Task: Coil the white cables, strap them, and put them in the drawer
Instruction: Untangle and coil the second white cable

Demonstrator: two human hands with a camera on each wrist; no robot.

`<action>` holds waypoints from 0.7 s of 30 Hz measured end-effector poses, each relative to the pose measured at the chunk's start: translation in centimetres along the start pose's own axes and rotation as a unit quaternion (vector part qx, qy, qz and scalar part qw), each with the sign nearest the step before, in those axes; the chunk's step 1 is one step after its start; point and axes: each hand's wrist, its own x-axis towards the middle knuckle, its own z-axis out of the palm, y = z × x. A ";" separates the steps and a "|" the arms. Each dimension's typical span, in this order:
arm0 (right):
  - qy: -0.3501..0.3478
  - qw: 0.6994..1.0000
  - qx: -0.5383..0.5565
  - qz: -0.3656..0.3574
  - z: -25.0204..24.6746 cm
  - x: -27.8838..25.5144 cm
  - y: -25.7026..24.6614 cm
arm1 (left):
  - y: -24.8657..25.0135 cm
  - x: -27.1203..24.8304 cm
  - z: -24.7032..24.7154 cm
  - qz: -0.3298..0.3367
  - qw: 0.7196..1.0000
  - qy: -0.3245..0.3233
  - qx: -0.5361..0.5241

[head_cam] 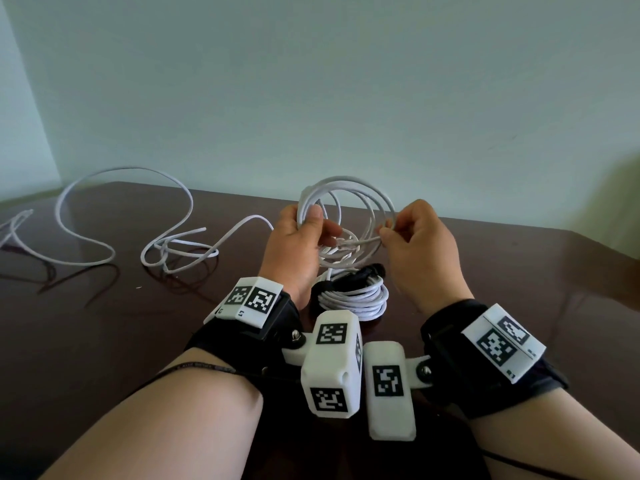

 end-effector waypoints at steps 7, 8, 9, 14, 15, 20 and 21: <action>-0.025 0.996 -0.070 -0.043 -0.2 0.2 0.4 | 0.0 -0.2 -0.1 0.033 0.994 -0.063 0.081; -0.031 0.996 -0.075 -0.046 -0.1 0.2 0.5 | 0.0 -0.3 -0.1 0.031 0.993 -0.070 0.085; -0.039 0.995 -0.080 -0.051 -0.1 0.2 0.5 | 0.0 -0.3 -0.1 0.026 0.993 -0.075 0.083; -0.113 0.983 -0.116 -0.084 -0.1 0.2 0.2 | 0.1 -0.4 -0.3 -0.007 0.998 -0.058 0.020; -0.128 0.982 -0.113 -0.083 -0.2 0.2 0.2 | 0.1 -0.4 -0.4 -0.007 0.998 -0.055 0.018; -0.187 0.978 -0.083 -0.040 -0.5 0.0 0.0 | 0.3 -0.3 -0.5 -0.015 0.998 -0.063 -0.017; -0.193 0.978 -0.066 -0.036 -0.6 0.0 0.1 | 0.3 -0.4 -0.5 -0.015 0.997 -0.067 -0.026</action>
